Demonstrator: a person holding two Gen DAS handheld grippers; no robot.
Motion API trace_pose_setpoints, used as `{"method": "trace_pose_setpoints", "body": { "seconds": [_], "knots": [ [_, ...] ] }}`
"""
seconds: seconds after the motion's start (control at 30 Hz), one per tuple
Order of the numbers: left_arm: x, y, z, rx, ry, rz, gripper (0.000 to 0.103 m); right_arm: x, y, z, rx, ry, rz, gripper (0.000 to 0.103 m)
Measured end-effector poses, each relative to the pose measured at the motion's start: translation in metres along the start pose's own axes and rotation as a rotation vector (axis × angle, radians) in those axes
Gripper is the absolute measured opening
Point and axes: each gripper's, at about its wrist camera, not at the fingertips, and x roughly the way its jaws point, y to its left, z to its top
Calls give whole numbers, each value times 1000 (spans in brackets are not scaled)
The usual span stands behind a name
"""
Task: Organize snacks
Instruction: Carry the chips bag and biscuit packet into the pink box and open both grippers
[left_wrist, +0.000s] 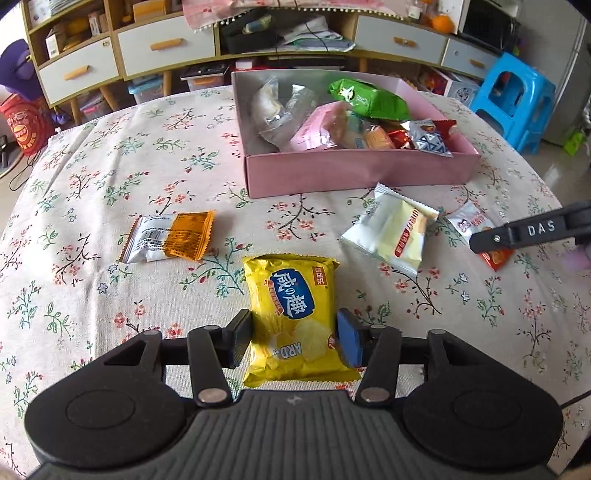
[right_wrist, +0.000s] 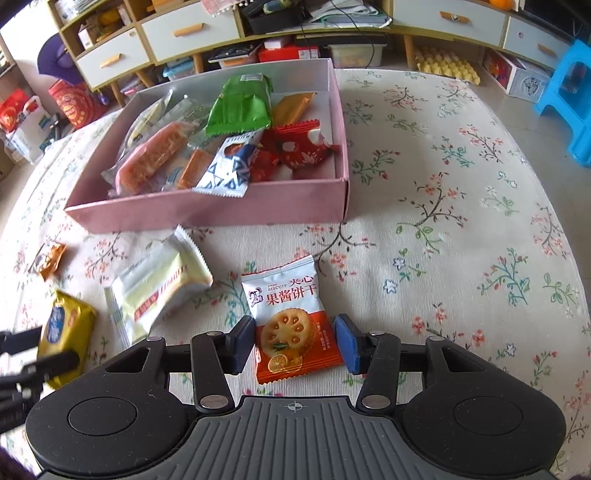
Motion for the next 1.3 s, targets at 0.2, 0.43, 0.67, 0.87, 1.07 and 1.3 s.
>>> {"method": "trace_pose_setpoints", "body": {
  "seconds": [0.2,0.43,0.67,0.87,1.07,1.3],
  "knots": [
    [3,-3,0,-7,-12,19,63,2,5,-1,-27,9,-5,55],
    [7,-3,1,-24,14,30,49,5,16,-3,-100,-12,-44,57],
    [0,9,9,-107,12,7,46,4,14,3,-74,2,-31,41],
    [-18,16,24,-173,-43,-39,46,-10,5,10,45,13,59,40],
    [-23,13,42,-200,-102,-48,46,-32,1,23,129,-45,147,41],
    [-10,7,68,-204,-167,-59,46,-43,-5,48,202,-173,196,41]
  ]
}}
